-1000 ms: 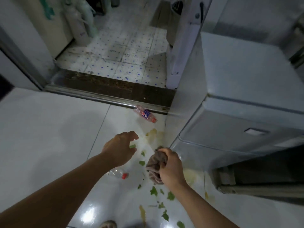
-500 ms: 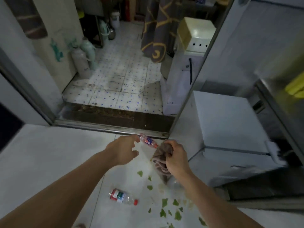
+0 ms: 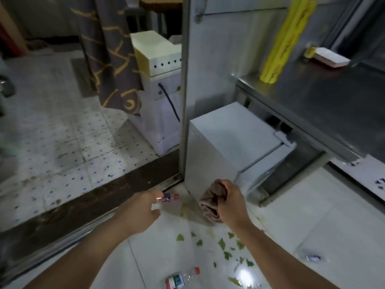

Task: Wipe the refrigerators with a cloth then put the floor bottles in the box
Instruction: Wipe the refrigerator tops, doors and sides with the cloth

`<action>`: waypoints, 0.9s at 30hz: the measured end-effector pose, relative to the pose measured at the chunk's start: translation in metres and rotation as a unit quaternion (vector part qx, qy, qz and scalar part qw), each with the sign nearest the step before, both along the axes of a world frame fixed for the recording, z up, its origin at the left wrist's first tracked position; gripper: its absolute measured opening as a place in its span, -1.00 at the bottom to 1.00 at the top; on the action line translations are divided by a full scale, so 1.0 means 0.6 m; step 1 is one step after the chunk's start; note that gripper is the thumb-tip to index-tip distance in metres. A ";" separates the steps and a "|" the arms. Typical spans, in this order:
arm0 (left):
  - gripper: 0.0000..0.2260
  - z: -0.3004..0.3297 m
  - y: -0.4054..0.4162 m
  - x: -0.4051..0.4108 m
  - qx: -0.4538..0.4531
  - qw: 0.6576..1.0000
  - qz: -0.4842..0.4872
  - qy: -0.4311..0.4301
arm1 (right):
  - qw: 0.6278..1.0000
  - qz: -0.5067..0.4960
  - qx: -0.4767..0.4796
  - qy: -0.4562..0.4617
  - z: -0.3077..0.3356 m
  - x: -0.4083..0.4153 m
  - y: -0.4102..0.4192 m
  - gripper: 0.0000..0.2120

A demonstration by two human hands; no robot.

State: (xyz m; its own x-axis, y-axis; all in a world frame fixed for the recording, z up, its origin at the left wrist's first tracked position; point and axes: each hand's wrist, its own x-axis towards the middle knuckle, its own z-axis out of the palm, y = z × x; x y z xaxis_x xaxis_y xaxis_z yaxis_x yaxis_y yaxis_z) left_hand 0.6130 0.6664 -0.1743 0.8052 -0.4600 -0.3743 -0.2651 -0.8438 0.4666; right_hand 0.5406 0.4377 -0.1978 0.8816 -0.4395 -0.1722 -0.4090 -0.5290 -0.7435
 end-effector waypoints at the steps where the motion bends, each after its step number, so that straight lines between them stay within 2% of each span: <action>1: -0.79 0.003 -0.016 0.015 0.000 1.000 -0.022 0.003 | 1.000 -0.017 -0.003 -0.001 0.002 -0.003 -0.013 -0.61; 3: -0.80 0.012 -0.055 0.044 0.005 0.998 -0.062 -0.004 | 0.999 -0.045 -0.007 -0.007 0.004 -0.008 -0.039 -0.65; 6: -0.67 0.022 -0.109 0.075 -0.007 0.996 -0.087 -0.010 | 0.998 -0.067 0.003 -0.022 0.002 -0.007 -0.075 -0.73; 11: -0.60 0.022 -0.158 0.127 0.028 0.992 -0.123 -0.019 | 0.995 -0.093 -0.011 -0.036 -0.008 0.022 -0.108 -0.60; 16: -0.65 0.003 -0.197 0.194 0.043 0.987 -0.150 -0.035 | 0.993 -0.117 -0.007 -0.024 -0.029 0.052 -0.122 -0.55; 20: -0.70 -0.033 -0.237 0.274 0.028 0.980 -0.189 -0.048 | 0.985 -0.169 0.022 -0.017 -0.048 0.105 -0.127 -0.70; 23: -0.68 -0.067 -0.262 0.343 0.010 0.968 -0.238 -0.075 | 0.979 -0.204 -0.004 -0.026 -0.068 0.146 -0.116 -0.66; 27: -0.67 -0.105 -0.289 0.426 -0.026 0.936 -0.330 -0.119 | 0.947 -0.314 -0.061 -0.022 -0.097 0.184 -0.076 -0.61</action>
